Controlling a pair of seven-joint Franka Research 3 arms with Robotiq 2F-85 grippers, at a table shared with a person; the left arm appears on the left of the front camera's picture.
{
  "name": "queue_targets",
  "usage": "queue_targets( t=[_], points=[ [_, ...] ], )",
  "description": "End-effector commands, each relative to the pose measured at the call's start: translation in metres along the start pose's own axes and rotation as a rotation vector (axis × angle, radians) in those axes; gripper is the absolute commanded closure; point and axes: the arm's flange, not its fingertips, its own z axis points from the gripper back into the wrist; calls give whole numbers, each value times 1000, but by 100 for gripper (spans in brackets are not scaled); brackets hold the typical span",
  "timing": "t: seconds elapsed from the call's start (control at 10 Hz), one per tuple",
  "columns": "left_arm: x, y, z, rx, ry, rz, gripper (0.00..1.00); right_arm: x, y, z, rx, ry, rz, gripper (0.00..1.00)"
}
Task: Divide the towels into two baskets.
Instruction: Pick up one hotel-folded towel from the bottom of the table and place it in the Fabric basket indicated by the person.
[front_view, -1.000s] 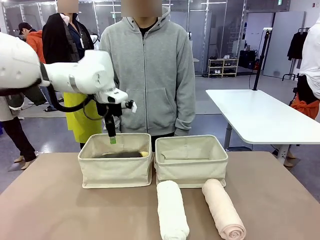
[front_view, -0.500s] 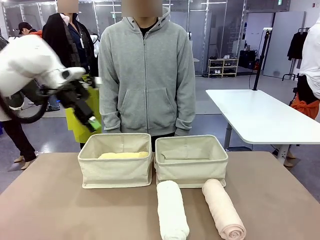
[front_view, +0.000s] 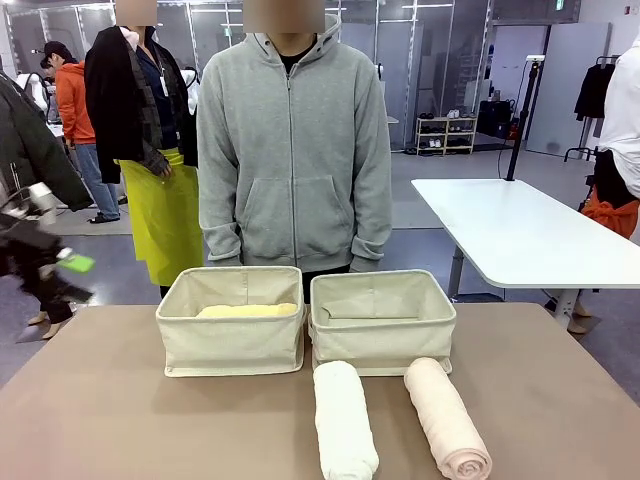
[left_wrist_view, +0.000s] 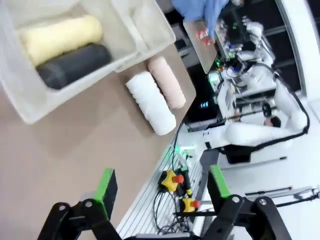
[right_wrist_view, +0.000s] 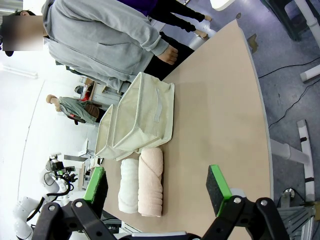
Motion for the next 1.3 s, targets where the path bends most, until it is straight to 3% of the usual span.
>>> queue_targets(
  t=[0.0,0.2,0.3,0.4,0.5,0.6,0.7,1.2],
  points=[
    [-26,24,26,-53,-40,74,8,0,2,1,5,-8,4,0],
    [-60,54,50,-146,-113,148,8,0,2,1,5,-8,4,0],
    [-72,65,56,-138,-92,202,8,0,2,1,5,-8,4,0],
    [-82,77,64,-95,-60,254,8,0,2,1,5,-8,4,0],
    [-95,96,68,18,22,427,8,0,2,1,5,-8,4,0],
    [-90,106,64,-45,-14,338,8,0,2,1,5,-8,4,0],
    [-94,89,60,-63,-66,307,8,0,2,1,5,-8,4,0],
    [-94,89,60,-63,-66,307,8,0,2,1,5,-8,4,0]
  ],
)
